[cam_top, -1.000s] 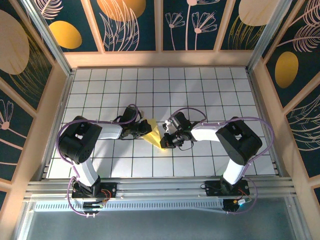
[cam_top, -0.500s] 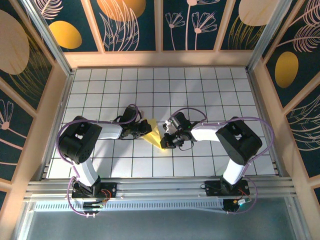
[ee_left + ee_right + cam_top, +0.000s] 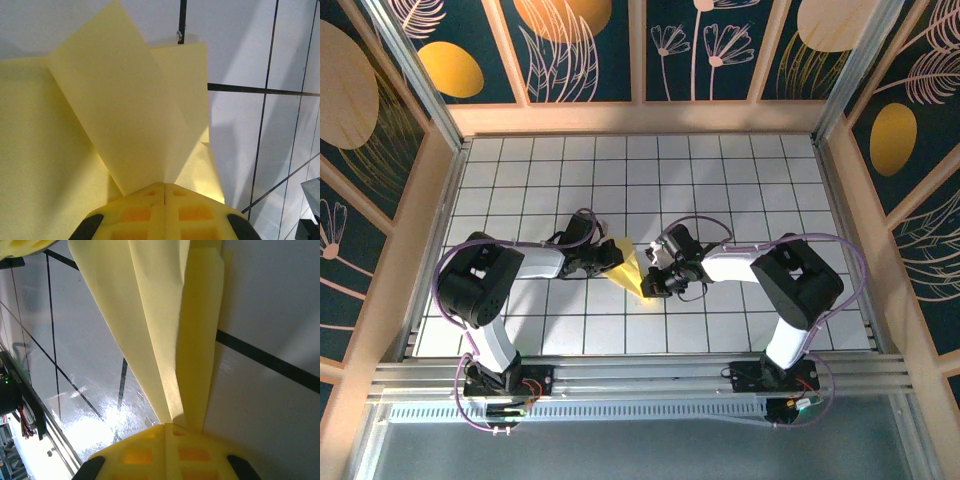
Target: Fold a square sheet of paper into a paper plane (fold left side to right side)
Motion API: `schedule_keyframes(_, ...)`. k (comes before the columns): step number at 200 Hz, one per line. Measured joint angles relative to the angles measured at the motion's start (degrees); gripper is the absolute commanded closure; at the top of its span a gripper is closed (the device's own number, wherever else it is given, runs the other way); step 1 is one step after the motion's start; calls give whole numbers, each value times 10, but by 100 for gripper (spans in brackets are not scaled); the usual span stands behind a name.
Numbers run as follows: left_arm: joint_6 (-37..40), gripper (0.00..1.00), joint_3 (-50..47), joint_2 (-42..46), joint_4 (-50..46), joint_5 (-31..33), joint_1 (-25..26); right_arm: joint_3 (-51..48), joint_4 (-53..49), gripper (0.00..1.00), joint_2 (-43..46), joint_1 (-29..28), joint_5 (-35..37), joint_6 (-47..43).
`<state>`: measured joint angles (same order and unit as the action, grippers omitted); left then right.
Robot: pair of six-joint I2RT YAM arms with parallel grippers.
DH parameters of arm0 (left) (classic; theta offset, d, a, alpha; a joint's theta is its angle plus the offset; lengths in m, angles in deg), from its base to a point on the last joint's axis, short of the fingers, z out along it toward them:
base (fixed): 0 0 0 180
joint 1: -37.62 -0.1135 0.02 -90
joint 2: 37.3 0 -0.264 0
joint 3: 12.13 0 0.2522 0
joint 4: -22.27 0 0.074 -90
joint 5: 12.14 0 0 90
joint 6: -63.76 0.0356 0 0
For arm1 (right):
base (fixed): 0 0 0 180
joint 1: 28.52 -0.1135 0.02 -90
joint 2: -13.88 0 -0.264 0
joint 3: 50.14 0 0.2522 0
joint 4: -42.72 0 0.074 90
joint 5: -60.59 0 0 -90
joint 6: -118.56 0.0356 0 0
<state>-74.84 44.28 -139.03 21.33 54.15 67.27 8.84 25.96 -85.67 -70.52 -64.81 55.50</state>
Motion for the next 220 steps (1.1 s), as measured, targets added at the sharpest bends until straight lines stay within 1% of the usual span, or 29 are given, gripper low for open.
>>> schedule_keyframes(220,0,99,0,-1,0,2,0,-7,9,100,-4,0,3,-8)
